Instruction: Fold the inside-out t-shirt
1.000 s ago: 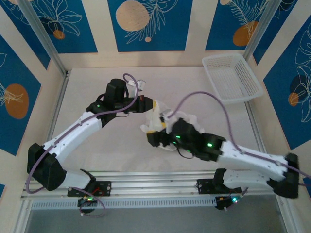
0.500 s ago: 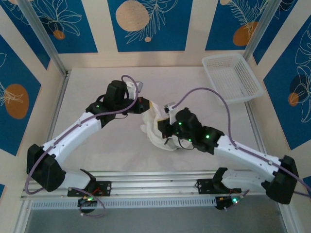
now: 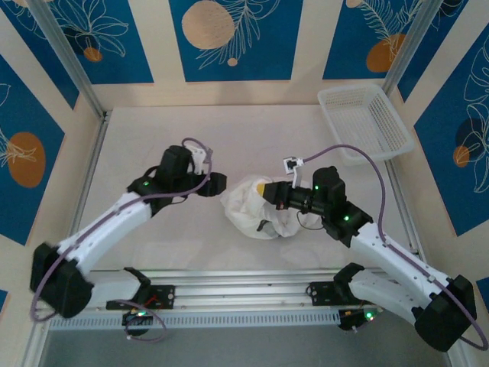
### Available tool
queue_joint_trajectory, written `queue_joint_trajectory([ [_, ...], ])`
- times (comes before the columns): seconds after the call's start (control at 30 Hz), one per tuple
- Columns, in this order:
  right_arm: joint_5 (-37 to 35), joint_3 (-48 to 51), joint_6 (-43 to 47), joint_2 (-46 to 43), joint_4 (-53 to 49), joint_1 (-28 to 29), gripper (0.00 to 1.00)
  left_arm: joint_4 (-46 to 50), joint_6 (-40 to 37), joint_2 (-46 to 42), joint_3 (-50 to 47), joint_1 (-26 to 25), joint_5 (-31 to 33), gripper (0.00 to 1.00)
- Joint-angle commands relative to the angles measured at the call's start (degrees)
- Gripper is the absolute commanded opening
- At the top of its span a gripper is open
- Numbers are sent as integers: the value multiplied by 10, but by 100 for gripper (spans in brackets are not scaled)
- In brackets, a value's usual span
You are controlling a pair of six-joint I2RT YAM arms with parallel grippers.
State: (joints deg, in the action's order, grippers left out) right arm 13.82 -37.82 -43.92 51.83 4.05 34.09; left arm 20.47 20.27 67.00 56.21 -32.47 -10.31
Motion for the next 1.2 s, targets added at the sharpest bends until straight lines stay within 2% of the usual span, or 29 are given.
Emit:
queue_joint_trajectory([
  [0.0, 44, 4, -15, -18, -2, -14, 0, 31, -44, -55, -20, -3, -67, 69],
  [0.07, 52, 3, -13, -18, -2, -18, 0, 50, -48, -48, -24, -11, -98, 67],
  [0.2, 73, -9, -13, -14, -2, -19, 0, 52, -24, 7, -27, -15, -88, 65],
  [0.27, 80, -16, -12, -12, -9, -17, 0, 17, 5, 51, -21, -15, -138, 66],
  [0.33, 83, -23, -9, -12, -20, -14, 0, -27, 43, 103, -13, -17, -182, 70],
  [0.43, 86, -23, -10, -11, -26, -8, 0, -92, 78, 152, -8, -23, -203, 82],
  [0.5, 76, -17, -22, -14, -29, -9, 0, -137, 100, 174, -9, -26, -239, 81],
  [0.57, 57, -6, -40, -19, -34, -18, 0, -201, 129, 186, -16, -28, -298, 70],
  [0.6, 58, 2, -50, -22, -32, -29, 0, -228, 140, 191, -18, -29, -331, 55],
  [0.67, 70, 21, -65, -28, -19, -53, 0, -262, 161, 186, -24, -25, -367, 2],
  [0.8, 75, 88, -71, -45, -18, -108, 0, -439, 306, 113, -75, 21, -390, 0],
  [0.87, 75, 138, -67, -51, -12, -136, 1, -455, 345, 81, -64, 37, -391, 0],
  [0.93, 56, 185, -57, -54, -17, -148, 5, -429, 351, 61, -34, 37, -394, 0],
  [0.97, 47, 198, -55, -58, -23, -149, 8, -426, 355, 56, -25, 36, -396, 0],
  [1.07, -6, 214, -67, -96, -85, -147, 31, -419, 364, 48, -16, 35, -398, 0],
  [1.1, -31, 205, -69, -121, -125, -143, 39, -391, 342, 46, -12, 33, -394, 0],
  [1.17, -79, 176, -46, -182, -196, -125, 48, -306, 271, 35, -4, 25, -374, 0],
])
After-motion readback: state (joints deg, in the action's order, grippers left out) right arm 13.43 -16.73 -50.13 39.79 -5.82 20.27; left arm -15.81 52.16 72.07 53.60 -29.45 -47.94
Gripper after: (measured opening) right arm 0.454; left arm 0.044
